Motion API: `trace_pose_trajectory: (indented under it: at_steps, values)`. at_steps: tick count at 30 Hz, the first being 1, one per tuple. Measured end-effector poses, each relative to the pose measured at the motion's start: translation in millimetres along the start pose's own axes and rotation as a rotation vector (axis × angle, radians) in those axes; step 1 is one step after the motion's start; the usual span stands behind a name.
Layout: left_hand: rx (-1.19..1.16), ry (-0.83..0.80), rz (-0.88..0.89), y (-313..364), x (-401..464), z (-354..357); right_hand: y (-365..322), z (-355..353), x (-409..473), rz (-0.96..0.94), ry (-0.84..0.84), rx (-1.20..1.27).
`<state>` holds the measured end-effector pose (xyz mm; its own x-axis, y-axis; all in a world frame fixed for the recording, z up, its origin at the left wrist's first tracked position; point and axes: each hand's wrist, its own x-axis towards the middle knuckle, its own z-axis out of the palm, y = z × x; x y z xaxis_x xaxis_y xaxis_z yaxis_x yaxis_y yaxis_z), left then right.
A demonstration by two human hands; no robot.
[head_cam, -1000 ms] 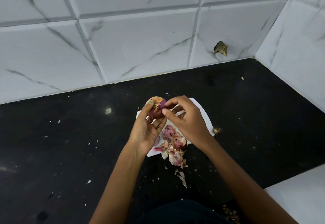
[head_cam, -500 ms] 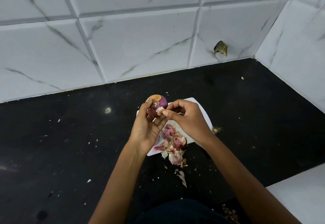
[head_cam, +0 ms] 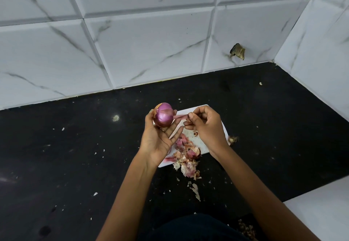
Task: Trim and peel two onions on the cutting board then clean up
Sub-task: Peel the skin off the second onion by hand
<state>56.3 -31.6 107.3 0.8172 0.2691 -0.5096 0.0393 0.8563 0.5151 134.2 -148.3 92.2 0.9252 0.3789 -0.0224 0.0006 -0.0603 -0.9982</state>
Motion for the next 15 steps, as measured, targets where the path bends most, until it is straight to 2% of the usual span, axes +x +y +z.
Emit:
trace_pose_trajectory:
  at_steps: [7, 11, 15]
  values:
    - [0.006, 0.026, -0.027, 1, -1, -1, 15, -3, 2, 0.036, 0.163, -0.107]
    - [0.015, 0.041, -0.017, 0, 1, -2, 15, -3, 0, 0.021, 0.158, -0.116]
    - [0.114, 0.092, 0.028, -3, 2, 0, 4, 1, -3, -0.087, 0.082, -0.193]
